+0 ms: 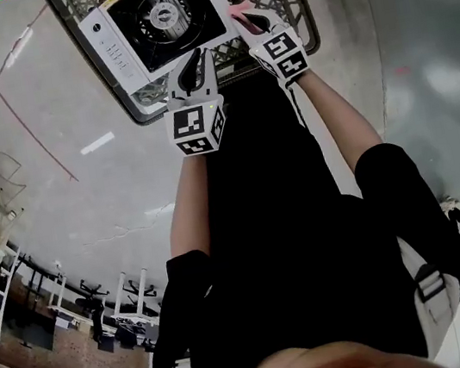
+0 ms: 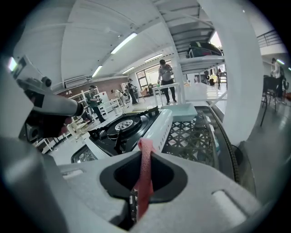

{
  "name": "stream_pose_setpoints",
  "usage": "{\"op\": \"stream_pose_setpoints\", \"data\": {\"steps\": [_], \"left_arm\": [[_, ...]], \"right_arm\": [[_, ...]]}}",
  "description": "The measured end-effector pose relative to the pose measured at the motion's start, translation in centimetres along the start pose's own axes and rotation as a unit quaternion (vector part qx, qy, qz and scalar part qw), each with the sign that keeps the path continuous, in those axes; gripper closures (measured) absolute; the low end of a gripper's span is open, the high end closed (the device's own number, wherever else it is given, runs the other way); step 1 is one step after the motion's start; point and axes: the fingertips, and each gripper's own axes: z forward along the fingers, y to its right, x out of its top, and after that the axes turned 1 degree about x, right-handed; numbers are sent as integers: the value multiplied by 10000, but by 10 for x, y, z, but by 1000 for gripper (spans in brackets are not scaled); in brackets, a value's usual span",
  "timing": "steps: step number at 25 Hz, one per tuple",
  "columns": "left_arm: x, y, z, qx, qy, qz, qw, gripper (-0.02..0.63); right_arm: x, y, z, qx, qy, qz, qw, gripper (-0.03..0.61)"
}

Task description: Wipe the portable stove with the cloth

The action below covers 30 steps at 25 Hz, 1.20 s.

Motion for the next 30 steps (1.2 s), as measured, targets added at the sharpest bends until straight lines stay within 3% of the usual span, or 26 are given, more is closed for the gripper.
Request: {"op": "stream_pose_setpoints", "data": {"steps": [8, 13, 26, 30], "left_arm": [[-3, -2, -6, -57, -26, 20, 10000, 568], [1, -9, -8, 82, 32, -72, 9999, 568], [36, -49, -8, 1064, 466, -713, 9907, 568], [37, -58, -7, 1344, 536, -929, 9851, 568]], "right_arm": [[-13, -10, -14, -155, 9, 117, 9998, 545], [2, -7, -15, -135, 35, 18, 9999, 545], [165, 28, 35, 335, 743, -1078, 9908, 545], [188, 32, 70, 600, 701, -1197, 9885, 545]]}}
